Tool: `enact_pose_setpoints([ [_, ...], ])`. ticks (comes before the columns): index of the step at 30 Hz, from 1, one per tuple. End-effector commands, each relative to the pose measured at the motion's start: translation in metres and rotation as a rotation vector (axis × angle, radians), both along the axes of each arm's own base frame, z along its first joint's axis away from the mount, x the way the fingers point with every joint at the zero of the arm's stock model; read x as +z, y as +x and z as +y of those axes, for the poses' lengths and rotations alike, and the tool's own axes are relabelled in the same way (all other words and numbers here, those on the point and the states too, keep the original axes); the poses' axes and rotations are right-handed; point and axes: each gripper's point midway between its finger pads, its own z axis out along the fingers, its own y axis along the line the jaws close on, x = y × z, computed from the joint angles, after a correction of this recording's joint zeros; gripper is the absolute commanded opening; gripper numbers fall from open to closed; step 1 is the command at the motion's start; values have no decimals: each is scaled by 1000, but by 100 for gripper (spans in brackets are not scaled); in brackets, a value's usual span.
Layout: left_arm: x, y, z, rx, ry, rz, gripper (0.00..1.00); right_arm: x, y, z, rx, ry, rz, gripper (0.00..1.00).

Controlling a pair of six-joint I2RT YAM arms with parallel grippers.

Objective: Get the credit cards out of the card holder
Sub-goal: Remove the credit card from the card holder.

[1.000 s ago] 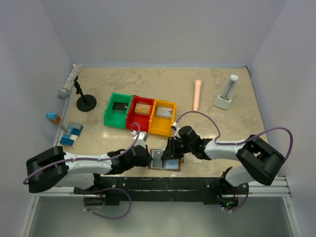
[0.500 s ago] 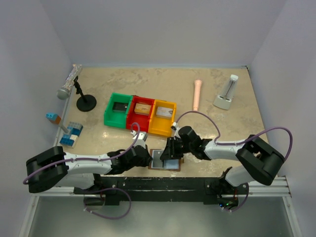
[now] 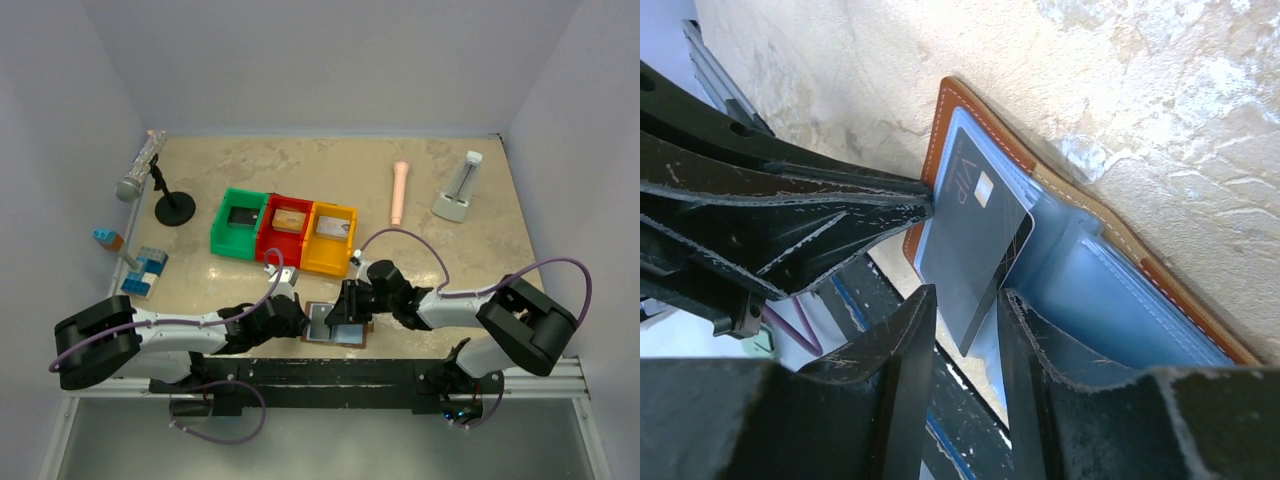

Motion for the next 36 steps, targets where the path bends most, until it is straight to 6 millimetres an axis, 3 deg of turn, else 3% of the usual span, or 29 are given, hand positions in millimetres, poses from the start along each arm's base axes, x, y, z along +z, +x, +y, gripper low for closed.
enact_pose_setpoints([
  [1,-22,-10,13,-8,58,56,0,29,5,14,27,119,-68,36],
  [27,-20,-17,-6,-74,-35,64,0,35,3,33,112,175,-38,43],
  [36,-26,-21,-2,-65,-56,81,0,41,12,31,51,226,-75,45],
])
